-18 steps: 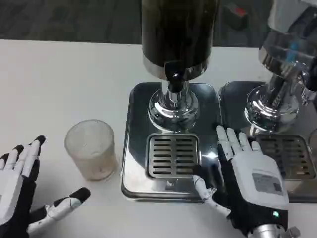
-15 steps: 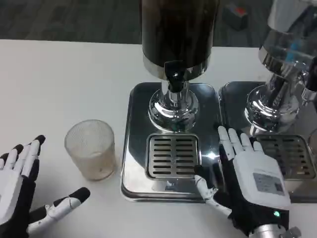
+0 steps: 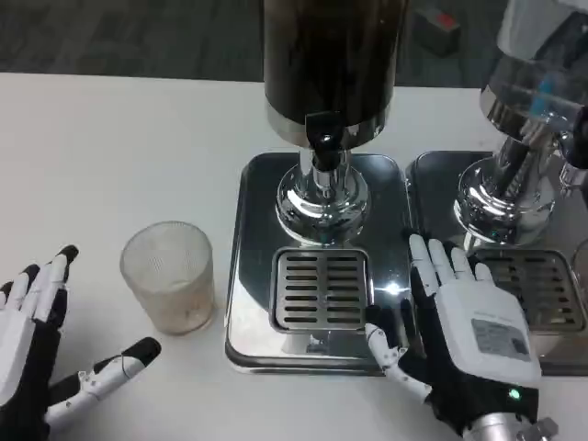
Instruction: Grasp the cup under the faucet to collect the drink, then remove the cup.
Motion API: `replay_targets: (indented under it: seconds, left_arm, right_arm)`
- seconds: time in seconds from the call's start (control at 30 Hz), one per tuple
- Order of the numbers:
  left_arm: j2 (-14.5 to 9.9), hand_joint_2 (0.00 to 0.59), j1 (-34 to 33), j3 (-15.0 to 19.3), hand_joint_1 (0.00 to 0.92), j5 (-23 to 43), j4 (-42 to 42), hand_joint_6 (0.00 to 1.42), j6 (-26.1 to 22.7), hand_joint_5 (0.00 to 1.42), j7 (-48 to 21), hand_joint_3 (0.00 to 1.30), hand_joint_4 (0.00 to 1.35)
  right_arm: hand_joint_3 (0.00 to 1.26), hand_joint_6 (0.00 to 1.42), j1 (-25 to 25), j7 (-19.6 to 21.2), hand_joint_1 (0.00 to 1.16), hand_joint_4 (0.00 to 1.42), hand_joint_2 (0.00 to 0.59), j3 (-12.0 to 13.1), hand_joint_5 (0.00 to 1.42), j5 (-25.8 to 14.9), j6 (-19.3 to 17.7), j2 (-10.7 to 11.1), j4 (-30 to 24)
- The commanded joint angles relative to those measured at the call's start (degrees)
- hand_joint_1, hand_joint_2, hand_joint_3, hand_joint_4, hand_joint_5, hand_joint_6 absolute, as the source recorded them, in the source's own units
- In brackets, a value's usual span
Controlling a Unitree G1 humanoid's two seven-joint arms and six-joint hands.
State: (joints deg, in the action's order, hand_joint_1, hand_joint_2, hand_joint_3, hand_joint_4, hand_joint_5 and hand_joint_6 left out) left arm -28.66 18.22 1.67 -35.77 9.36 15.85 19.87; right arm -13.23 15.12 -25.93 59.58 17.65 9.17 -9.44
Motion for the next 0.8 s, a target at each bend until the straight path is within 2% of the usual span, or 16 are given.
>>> replay_targets:
  seconds: [0.03, 0.2, 0.33, 0.53, 0.8]
  left_arm:
    - [-0.1, 0.000, -3.2, 1.3, 0.000, 4.9, 6.9, 0.00, 6.3, 0.00, 1.9, 0.00, 0.00]
    - [0.7, 0.000, -8.3, 1.2, 0.000, 12.4, 18.3, 0.00, 15.2, 0.00, -1.1, 0.00, 0.00]
    - [0.8, 0.000, -11.6, 0.1, 0.000, 13.9, 24.1, 0.00, 19.9, 0.00, -1.9, 0.00, 0.00]
    - [2.2, 0.000, -16.2, -0.3, 0.000, 16.8, 29.7, 0.00, 23.1, 0.00, -3.9, 0.00, 0.00]
    - [2.9, 0.000, -21.5, -1.4, 0.000, 18.6, 35.5, 0.00, 25.0, 0.00, -7.8, 0.00, 0.00]
  right_arm:
    - [0.00, 0.00, 1.0, -0.2, 0.27, 0.00, 0.406, 0.5, 0.00, 0.6, 1.2, -0.6, -0.9]
    - [0.00, 0.00, 1.5, -0.6, 0.27, 0.00, 0.412, 0.5, 0.00, 0.3, 1.8, -0.9, -0.7]
    - [0.00, 0.00, 1.8, -1.2, 0.28, 0.00, 0.413, 0.3, 0.00, 0.5, 2.4, -1.0, -0.9]
    - [0.00, 0.00, 2.1, -1.8, 0.28, 0.00, 0.410, 0.4, 0.00, 0.3, 2.8, -1.1, -0.8]
    - [0.01, 0.00, 2.4, -1.7, 0.29, 0.00, 0.408, 0.6, 0.00, 0.1, 3.2, -1.5, -0.6]
